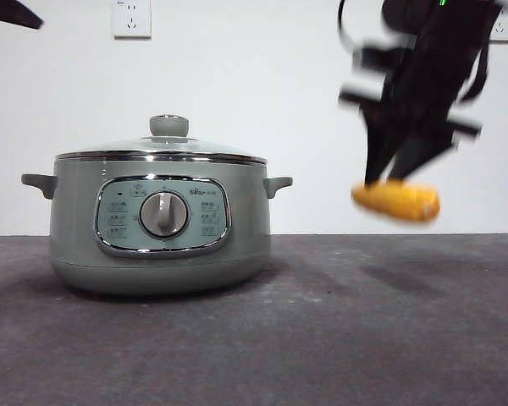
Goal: Pick up the corn,open the lid,put the corn in the pot,close the lid
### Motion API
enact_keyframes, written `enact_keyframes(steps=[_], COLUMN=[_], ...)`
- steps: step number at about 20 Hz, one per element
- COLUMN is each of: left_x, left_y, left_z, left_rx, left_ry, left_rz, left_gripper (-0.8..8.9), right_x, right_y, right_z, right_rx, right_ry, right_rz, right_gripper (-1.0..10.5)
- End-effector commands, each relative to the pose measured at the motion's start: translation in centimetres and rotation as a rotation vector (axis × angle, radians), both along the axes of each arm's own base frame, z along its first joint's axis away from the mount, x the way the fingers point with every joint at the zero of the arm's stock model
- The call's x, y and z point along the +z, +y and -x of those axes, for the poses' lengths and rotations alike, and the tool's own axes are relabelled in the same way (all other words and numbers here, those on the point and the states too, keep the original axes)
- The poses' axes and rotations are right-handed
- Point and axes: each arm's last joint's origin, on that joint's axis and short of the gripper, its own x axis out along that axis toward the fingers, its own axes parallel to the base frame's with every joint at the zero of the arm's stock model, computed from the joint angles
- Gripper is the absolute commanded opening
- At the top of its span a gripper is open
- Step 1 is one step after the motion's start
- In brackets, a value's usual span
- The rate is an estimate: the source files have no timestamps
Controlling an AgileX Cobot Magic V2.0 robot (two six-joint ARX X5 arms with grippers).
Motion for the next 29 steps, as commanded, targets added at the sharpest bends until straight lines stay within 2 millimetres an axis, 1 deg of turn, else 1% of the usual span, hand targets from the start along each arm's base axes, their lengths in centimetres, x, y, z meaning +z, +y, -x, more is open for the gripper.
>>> enact_keyframes(steps=[1,2,4,7,9,11,14,17,21,23,24,26,29], left_x=[0.4,0.6,0.7,0.3,-0.3,-1.1,-2.4,-3.4,-4.6,-4.9,-4.9,-5.1,-5.1], left_y=[-1.0,-1.8,-3.2,-5.5,-6.6,-7.2,-7.7,-8.0,-8.4,-8.5,-8.5,-8.5,-8.5], left_z=[-1.5,-2.6,-4.6,-7.9,-9.9,-11.6,-13.1,-14.2,-15.1,-15.2,-15.3,-15.4,-15.4], left_rx=[0.006,0.009,0.013,0.013,0.035,0.053,0.054,0.055,0.053,0.053,0.053,0.052,0.052], left_ry=[-0.039,-0.046,-0.061,-0.057,-0.050,-0.041,-0.026,-0.027,-0.010,-0.003,-0.001,0.004,0.001], left_rz=[-0.036,-0.055,-0.122,-0.217,-0.278,-0.329,-0.337,-0.336,-0.338,-0.341,-0.341,-0.343,-0.339], left_gripper=[6.87,6.87,6.87,6.87,6.87,6.87,6.87,6.87,6.87,6.86,6.66,5.06,3.53], right_x=[3.5,5.1,7.7,10.5,11.7,12.7,13.5,13.9,13.8,13.8,13.8,13.8,13.8], right_y=[-0.7,-1.0,-1.8,-2.9,-3.5,-4.1,-4.7,-5.0,-5.1,-5.1,-5.1,-5.1,-5.1], right_z=[2.1,3.3,5.6,8.7,10.5,12.3,14.0,15.1,15.2,15.2,15.2,15.2,15.2], right_rx=[0.008,0.013,0.023,0.024,0.025,0.033,0.043,0.043,0.043,0.044,0.044,0.045,0.046], right_ry=[-0.086,-0.127,-0.192,-0.269,-0.303,-0.326,-0.350,-0.360,-0.346,-0.345,-0.346,-0.346,-0.346], right_rz=[-0.031,-0.052,-0.088,-0.114,-0.126,-0.143,-0.161,-0.165,-0.160,-0.158,-0.157,-0.157,-0.156], right_gripper=[-0.2,-0.2,-0.2,-0.2,-0.2,-0.2,-0.2,-0.2,-0.2,-0.2,-0.2,-0.2,-0.2])
